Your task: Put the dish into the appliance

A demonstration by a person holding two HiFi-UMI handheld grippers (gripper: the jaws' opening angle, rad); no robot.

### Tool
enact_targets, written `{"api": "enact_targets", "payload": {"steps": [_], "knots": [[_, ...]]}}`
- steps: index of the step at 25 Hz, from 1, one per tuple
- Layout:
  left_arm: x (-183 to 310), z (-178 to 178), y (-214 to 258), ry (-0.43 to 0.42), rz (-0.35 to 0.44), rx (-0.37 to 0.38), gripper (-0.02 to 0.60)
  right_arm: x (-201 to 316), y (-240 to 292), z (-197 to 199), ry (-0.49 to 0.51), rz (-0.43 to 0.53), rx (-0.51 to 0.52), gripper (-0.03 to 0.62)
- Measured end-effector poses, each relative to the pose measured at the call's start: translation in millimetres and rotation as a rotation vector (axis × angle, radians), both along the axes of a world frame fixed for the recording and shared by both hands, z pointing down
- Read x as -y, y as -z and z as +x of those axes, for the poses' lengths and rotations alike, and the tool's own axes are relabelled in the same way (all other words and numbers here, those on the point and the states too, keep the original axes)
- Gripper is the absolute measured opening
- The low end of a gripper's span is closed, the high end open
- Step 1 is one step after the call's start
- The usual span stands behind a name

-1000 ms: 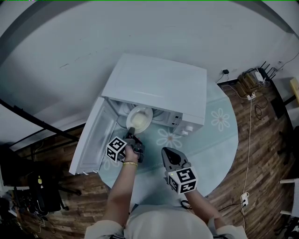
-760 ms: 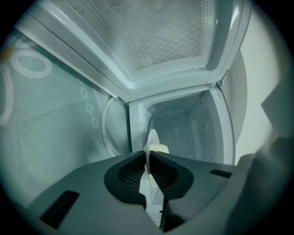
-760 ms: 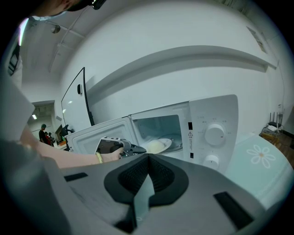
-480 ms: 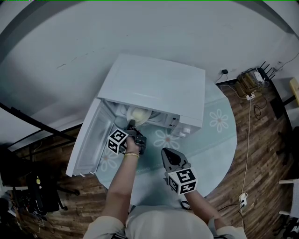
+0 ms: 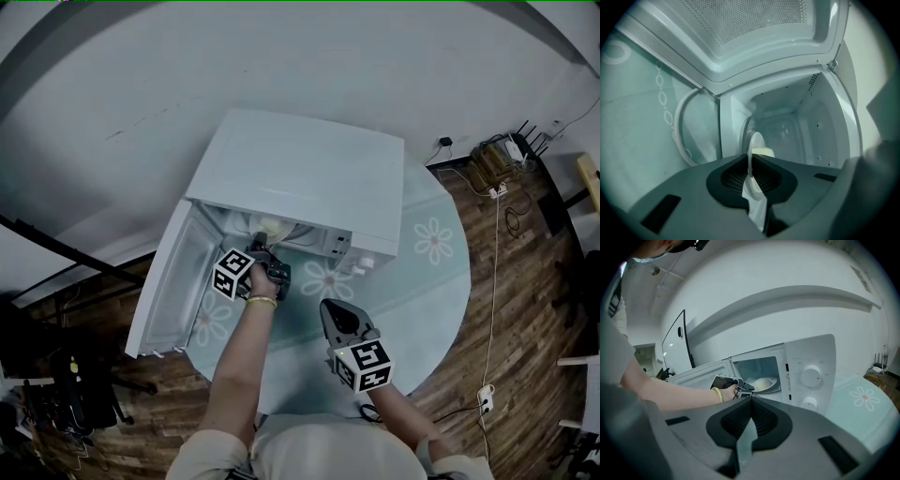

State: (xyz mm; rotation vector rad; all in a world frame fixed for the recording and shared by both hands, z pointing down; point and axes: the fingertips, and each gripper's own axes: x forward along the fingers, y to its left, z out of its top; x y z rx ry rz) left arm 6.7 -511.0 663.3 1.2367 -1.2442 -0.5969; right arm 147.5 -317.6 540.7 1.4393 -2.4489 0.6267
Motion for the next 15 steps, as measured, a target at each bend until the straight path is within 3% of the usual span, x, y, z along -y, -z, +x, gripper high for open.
{"api": "enact_targets", "payload": {"steps": [6, 9, 12, 15], "knots": [[1, -1, 0, -0.008, 0.002, 0.014, 0.035, -4, -3, 1, 0.014, -0.004, 0.004, 0.006], [2, 1, 6, -0.033, 0.041, 0.028, 0.038, -4, -2, 1, 0.026, 0.0, 0.007, 0.006], [0, 3, 16, -0.055, 0.083, 0.056, 0.142, -7, -2, 0, 0.035, 0.006, 0.007, 0.006], [-8, 2, 21, -0.073, 0.09, 0.088, 0.176, -9, 1, 2, 0.034, 0.015, 0.008, 0.006]]}}
